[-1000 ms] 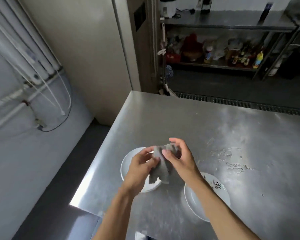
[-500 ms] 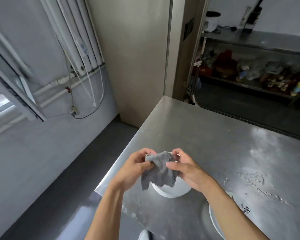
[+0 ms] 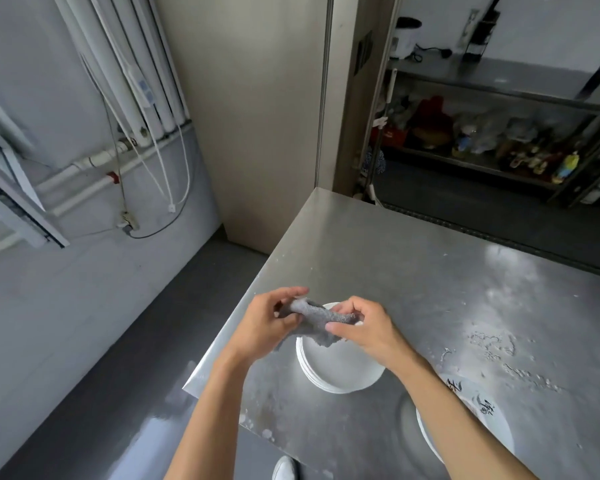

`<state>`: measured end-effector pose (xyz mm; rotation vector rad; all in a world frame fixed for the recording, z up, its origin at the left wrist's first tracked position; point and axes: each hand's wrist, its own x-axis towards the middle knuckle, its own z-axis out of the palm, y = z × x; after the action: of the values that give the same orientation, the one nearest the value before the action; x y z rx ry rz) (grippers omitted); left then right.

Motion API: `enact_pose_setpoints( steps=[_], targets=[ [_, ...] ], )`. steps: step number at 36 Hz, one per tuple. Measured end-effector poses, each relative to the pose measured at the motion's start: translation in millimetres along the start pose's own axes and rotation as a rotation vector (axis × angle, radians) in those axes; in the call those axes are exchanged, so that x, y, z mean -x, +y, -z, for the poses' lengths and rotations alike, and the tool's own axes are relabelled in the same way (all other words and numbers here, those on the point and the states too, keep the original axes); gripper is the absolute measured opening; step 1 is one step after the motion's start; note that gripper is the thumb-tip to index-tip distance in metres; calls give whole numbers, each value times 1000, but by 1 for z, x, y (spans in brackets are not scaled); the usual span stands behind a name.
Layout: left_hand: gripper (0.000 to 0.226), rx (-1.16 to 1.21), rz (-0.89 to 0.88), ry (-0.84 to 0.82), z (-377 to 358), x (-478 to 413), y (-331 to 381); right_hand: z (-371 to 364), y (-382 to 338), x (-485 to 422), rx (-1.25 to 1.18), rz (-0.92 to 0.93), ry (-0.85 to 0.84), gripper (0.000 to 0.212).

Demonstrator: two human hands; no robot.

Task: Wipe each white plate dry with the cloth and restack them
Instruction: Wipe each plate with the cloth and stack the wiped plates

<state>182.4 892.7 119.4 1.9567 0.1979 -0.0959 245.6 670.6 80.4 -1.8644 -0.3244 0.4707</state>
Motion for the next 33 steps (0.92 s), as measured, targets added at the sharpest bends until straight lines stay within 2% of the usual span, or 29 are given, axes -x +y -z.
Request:
enact_pose_setpoints(
  steps=[3, 5, 8, 11, 13, 15, 18, 21, 23, 25, 27, 29, 32, 33],
  targets=[
    [49, -160, -83, -118, 2, -3, 2, 1, 2, 1, 99, 84, 123, 28],
    [38, -276, -96, -132, 1, -6, 0, 2, 1, 1, 88, 101, 159, 27],
    [17, -314, -99, -78, -1, -11, -5, 5, -9, 3, 30, 87, 138, 23],
    [11, -273, -96, -38, -4, -16, -10, 10, -18, 3, -31, 58, 133, 21],
    [13, -224, -49, -5, -4, -20, -14, 13, -20, 2, -67, 13, 195, 20],
    [18, -135, 2, 39, -7, -22, -16, 12, -18, 0, -5, -11, 297, 22],
    [21, -43, 11, 188, -24, -24, -9, 2, -14, -3, 149, -23, 426, 29],
    [26, 23, -22, 287, -45, -24, 2, -9, -12, -6, 177, -80, 439, 29],
    [29, 112, -33, 190, -53, -23, 6, -15, -16, -8, 53, -143, 407, 26],
    [23, 168, -96, -44, -57, -19, 8, -17, -25, -6, -205, -216, 346, 40],
    [28, 139, -149, -231, -57, -17, 6, -14, -29, -3, -349, -237, 287, 52],
    [32, 111, -150, -204, -55, -16, 2, -10, -28, -1, -377, -219, 296, 42],
    [15, 118, -101, 55, -51, -19, -5, -3, -26, 1, -497, -205, 328, 24],
    [28, 103, -96, 79, -49, -19, -8, -1, -25, 1, -598, -210, 319, 24]
  ],
)
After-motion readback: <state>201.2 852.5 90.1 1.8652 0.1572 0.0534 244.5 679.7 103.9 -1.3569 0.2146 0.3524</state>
